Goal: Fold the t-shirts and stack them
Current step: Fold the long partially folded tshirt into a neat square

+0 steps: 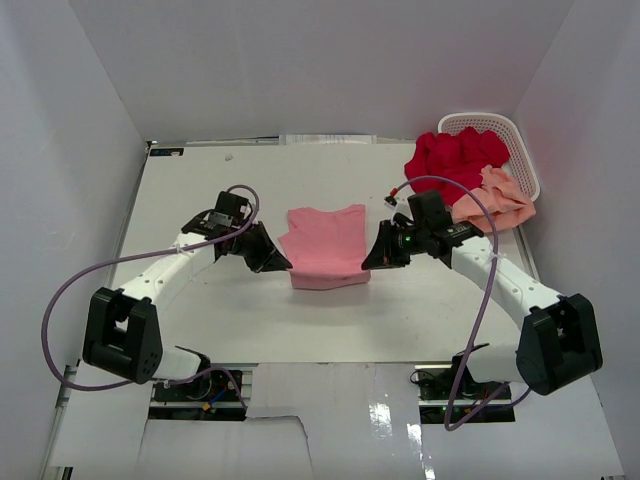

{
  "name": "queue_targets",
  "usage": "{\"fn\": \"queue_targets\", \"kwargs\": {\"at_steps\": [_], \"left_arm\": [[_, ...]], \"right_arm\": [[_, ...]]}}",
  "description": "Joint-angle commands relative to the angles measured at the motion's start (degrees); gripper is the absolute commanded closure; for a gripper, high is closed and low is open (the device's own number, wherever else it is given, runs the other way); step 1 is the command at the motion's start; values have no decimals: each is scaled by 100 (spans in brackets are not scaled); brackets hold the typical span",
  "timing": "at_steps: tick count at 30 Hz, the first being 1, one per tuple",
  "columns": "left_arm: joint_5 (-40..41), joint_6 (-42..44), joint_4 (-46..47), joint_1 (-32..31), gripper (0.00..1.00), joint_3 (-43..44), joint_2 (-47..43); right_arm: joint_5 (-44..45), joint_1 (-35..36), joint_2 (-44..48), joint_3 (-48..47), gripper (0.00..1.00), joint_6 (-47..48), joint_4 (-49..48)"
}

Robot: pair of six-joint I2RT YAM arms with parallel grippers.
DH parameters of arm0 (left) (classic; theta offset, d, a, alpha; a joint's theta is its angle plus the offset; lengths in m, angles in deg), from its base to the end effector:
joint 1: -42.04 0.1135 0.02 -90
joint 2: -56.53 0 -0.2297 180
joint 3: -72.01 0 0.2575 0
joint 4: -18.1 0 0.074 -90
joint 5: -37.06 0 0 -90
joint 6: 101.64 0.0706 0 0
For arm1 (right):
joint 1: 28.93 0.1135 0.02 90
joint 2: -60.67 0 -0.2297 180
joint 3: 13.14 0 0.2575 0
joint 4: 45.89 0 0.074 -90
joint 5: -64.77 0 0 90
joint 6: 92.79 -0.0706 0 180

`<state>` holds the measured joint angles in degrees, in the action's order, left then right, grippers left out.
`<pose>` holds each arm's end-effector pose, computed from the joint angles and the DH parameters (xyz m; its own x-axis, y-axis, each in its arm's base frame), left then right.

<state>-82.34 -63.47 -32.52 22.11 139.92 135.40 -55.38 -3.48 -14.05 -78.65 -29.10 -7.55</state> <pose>0.2636 -0.1324 0.1707 -0.9171 -0.3960 0.0453 -0.3308 0.6926 -0.6410 0.2600 0.1630 0.1942 -0.8976 -0.0027 -0.4408 -0.3122 0.7099 0.6314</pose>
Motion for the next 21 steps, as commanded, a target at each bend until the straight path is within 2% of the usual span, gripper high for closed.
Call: {"fn": "queue_targets", "kwargs": {"at_steps": [1, 11, 21], "left_arm": [[-223, 200, -65, 251, 100, 487, 146], [-258, 542, -117, 454, 100, 1876, 1297], [-197, 648, -109, 480, 100, 2528, 1983]], "right_arm": [[-70, -119, -165, -509, 92, 310, 282], [-175, -313, -1035, -1291, 92, 565, 282], [-246, -409, -1704, -2004, 92, 706, 309]]}}
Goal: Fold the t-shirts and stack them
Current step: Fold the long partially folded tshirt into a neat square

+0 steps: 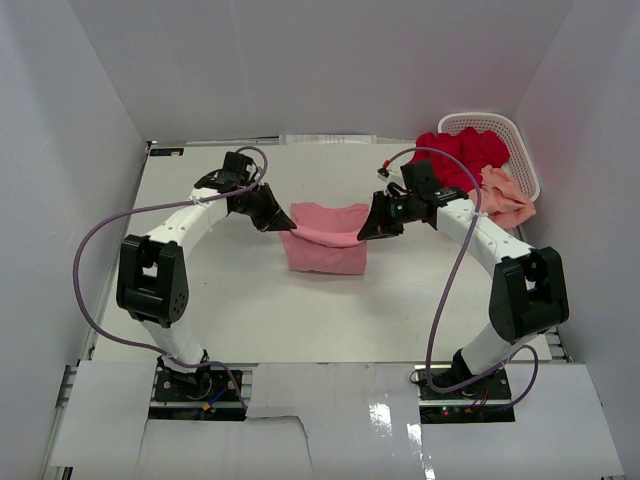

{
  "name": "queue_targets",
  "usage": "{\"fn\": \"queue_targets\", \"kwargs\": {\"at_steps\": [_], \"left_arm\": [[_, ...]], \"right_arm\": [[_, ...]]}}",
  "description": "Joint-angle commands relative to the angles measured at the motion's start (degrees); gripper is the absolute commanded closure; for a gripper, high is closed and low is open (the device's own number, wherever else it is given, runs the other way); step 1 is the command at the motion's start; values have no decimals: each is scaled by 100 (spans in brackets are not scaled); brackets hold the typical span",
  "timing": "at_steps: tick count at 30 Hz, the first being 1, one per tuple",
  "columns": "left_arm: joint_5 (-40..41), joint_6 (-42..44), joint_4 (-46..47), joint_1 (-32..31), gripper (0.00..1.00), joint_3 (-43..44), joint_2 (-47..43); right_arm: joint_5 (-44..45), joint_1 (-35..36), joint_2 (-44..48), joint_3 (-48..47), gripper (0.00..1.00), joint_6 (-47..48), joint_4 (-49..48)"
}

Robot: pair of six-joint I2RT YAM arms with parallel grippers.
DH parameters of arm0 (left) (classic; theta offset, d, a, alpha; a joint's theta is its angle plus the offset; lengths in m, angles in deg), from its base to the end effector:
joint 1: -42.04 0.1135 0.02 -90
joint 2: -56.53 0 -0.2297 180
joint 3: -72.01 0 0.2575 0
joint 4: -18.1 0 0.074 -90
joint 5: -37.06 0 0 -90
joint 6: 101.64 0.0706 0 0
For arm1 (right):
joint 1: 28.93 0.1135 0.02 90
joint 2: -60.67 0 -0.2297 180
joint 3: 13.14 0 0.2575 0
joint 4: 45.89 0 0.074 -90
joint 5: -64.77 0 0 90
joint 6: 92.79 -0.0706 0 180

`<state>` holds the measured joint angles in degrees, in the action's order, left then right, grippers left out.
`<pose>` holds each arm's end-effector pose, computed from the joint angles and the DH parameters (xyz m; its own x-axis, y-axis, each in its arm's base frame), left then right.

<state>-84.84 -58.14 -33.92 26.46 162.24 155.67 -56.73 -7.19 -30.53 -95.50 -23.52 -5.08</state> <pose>0.3521 -0.1369 0.1833 -0.9243 -0.3816 0.0006 -0.2835 0.6857 -0.6704 0.3264 0.1699 0.2013 -0.8851 -0.0280 -0.4646 -0.3387 0.7234 0.6016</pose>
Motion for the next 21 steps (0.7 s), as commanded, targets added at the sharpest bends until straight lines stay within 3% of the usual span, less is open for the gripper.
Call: {"fn": "queue_targets", "kwargs": {"at_steps": [1, 21], "left_arm": [[61, 124, 31, 54, 100, 392, -8], [96, 229, -232, 116, 100, 2299, 1486]], "right_arm": [[-119, -64, -117, -354, 92, 157, 62], [-163, -442, -1022, -1347, 92, 403, 273]]}}
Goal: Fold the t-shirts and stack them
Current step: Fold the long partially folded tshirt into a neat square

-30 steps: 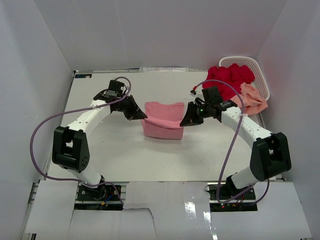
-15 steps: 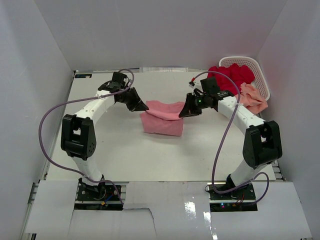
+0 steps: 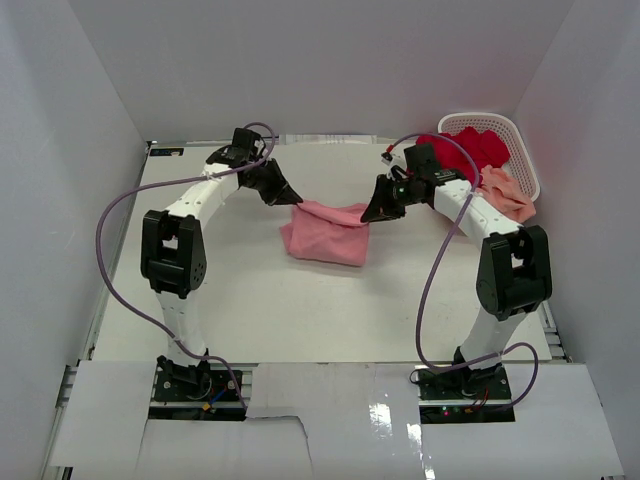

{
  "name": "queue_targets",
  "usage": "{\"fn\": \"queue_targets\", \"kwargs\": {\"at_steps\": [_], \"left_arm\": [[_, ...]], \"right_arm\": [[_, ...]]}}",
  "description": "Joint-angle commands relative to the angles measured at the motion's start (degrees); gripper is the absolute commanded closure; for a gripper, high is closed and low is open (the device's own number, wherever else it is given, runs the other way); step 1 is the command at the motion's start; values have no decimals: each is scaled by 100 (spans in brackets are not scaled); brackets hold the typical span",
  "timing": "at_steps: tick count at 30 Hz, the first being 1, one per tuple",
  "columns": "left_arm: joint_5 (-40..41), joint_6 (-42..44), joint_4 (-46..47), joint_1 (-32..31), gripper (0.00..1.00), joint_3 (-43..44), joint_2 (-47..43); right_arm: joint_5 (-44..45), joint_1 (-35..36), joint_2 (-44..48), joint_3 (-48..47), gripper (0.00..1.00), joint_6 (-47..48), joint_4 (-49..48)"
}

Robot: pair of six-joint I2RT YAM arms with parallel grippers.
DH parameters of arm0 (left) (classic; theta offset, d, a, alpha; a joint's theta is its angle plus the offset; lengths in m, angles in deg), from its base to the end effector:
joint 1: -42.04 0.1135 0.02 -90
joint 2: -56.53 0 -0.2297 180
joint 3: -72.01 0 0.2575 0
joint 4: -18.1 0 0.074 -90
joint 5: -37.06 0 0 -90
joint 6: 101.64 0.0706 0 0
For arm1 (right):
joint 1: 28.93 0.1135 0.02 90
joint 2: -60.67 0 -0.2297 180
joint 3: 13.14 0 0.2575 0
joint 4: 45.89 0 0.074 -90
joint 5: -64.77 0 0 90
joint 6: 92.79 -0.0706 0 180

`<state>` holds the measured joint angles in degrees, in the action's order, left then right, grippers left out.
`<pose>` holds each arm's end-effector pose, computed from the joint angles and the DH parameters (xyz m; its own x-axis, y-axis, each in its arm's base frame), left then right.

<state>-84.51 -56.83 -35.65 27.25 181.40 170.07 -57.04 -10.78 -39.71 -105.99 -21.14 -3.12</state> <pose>0.4158 -0.1480 0.1918 -0.9224 -0.3816 -0.0599 -0.2382 0.6839 -0.6896 0.3707 0.1607 0.2026 -0.8780 -0.0063 -0.4786 -0.3248 0.7424 0.5860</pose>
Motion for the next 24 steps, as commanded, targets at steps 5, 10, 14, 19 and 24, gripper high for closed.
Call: {"fn": "queue_targets", "kwargs": {"at_steps": [5, 10, 14, 19, 24], "left_arm": [[107, 107, -104, 55, 100, 656, 353], [116, 107, -95, 64, 100, 831, 555], [178, 116, -104, 90, 100, 999, 670], [169, 133, -121, 116, 100, 1297, 906], [222, 142, -130, 125, 100, 1517, 1048]], "right_arm": [[-194, -163, -412, -526, 92, 226, 58], [-185, -207, -693, -790, 92, 244, 41], [-176, -233, -851, -1045, 92, 253, 50], [-150, -251, -1133, -1370, 92, 244, 41], [-150, -259, -1352, -1546, 92, 244, 14]]}}
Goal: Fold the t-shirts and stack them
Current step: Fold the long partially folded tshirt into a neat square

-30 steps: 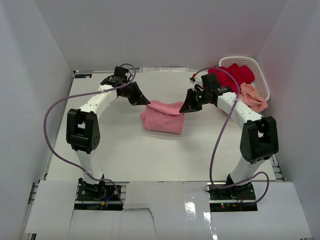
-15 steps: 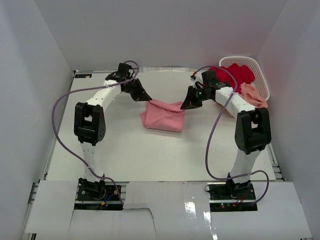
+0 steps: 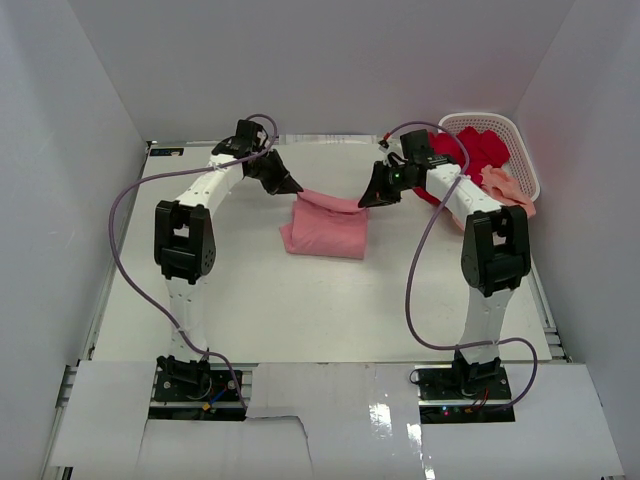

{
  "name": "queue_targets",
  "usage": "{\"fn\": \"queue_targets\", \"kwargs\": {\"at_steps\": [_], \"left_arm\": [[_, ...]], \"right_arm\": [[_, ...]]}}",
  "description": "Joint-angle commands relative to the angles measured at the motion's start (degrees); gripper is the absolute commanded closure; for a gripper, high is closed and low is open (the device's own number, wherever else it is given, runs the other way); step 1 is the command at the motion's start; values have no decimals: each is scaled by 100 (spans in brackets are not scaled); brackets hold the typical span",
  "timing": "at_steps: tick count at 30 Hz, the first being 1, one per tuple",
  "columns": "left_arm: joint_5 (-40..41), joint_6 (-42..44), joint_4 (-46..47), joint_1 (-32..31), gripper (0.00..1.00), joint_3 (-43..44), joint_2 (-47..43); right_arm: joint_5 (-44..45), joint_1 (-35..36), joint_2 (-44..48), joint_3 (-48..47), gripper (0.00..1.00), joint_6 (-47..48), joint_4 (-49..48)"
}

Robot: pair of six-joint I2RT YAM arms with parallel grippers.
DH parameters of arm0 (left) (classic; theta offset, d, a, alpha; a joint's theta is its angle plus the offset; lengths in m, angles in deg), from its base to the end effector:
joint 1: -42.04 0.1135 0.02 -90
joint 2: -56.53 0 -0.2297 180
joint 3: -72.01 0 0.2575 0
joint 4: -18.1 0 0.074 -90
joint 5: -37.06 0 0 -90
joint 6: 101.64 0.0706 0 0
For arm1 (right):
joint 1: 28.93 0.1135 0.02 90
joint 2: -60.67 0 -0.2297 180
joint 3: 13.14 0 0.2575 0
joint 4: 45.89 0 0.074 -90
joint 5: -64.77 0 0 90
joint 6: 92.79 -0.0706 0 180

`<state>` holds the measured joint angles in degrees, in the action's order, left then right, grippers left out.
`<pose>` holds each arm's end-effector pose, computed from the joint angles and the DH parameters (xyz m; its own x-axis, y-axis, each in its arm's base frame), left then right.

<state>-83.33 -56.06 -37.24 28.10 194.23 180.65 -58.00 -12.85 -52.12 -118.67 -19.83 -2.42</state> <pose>0.4565 -0.1501 0.1817 -0.9143 -0.3951 -0.0887 -0.2331 0.6926 -0.6826 0.4207 0.1610 0.1895 -0.8759 0.0039 -0.4824 -0.3194 0.7446 0.5861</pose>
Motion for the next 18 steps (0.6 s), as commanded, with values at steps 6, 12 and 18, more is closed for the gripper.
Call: {"fn": "queue_targets", "kwargs": {"at_steps": [6, 12, 18], "left_arm": [[77, 92, 64, 31, 97, 331, 166], [165, 145, 205, 40, 48, 357, 140], [429, 136, 530, 40, 28, 480, 34]], "right_arm": [[8, -61, -410, -586, 90, 95, -99], [209, -61, -446, -753, 63, 25, -178], [500, -52, -165, -656, 53, -133, -591]]}}
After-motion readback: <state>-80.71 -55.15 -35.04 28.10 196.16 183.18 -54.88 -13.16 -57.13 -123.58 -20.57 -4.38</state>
